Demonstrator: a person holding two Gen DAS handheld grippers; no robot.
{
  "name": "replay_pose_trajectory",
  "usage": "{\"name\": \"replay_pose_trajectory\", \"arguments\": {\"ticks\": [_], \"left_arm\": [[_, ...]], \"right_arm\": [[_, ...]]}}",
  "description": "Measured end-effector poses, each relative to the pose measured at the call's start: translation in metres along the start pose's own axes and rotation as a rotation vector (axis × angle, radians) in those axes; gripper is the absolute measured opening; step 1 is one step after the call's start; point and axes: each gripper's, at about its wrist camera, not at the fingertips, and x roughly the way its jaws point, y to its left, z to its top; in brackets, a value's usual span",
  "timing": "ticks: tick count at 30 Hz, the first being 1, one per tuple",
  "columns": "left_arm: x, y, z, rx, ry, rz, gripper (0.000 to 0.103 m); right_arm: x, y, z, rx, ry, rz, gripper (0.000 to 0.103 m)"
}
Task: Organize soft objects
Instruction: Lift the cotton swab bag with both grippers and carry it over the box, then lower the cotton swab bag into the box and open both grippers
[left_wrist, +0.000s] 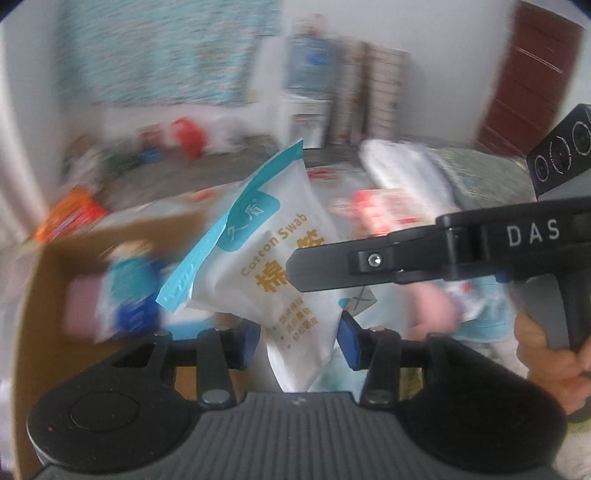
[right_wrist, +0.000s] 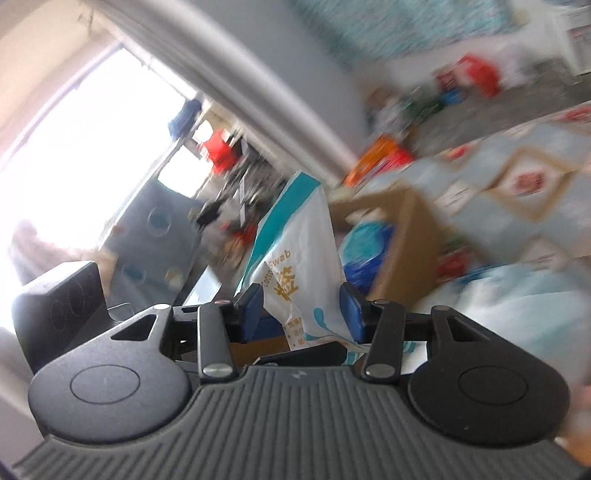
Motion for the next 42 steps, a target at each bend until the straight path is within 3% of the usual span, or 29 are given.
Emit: {"name": "replay_pose_trajectory", "arguments": {"ticks": [8,16,19,21,24,34,37,42], "left_arm": [[0.006,0.129,-0.04,-0.218,0.097,0.119,0.046],[0.056,0.21,-0.056,-0.316,0.177,0.16,0.047],[0.069,0.221,-0.061,-0.306,0.19,0.217,0.048],[0.078,0.226,-0.06,-0.298,0.189,0.253,0.048],[0.082,0.226,-0.059,-0.274,0.167,0.283,0.053],[0.058,0.225,-0.061,-0.277,0.115,0.282,0.057],[0.051,0.224,-0.065,-0.269,0.122,0.281,0.057],[0.045,0.223,-0.074,-0.264,0.144,0.282,0.057]], "right_arm": [[0.154,0.058,-0.008,0.045,0.199,0.021,0.046],[0.251,0.037,-0.016,0.216,0.263,-0.048,0.047],[0.27,0.014,-0.018,0.338,0.246,-0.047,0.048],[0.277,0.003,-0.019,0.401,0.227,-0.066,0.058],[0.281,-0.006,-0.022,0.393,0.238,-0.085,0.062],[0.288,-0.011,-0.023,0.382,0.261,-0.103,0.063],[0.305,-0.019,-0.028,0.441,0.285,-0.111,0.07],[0.325,-0.026,-0.044,0.554,0.323,-0.056,0.071]]}}
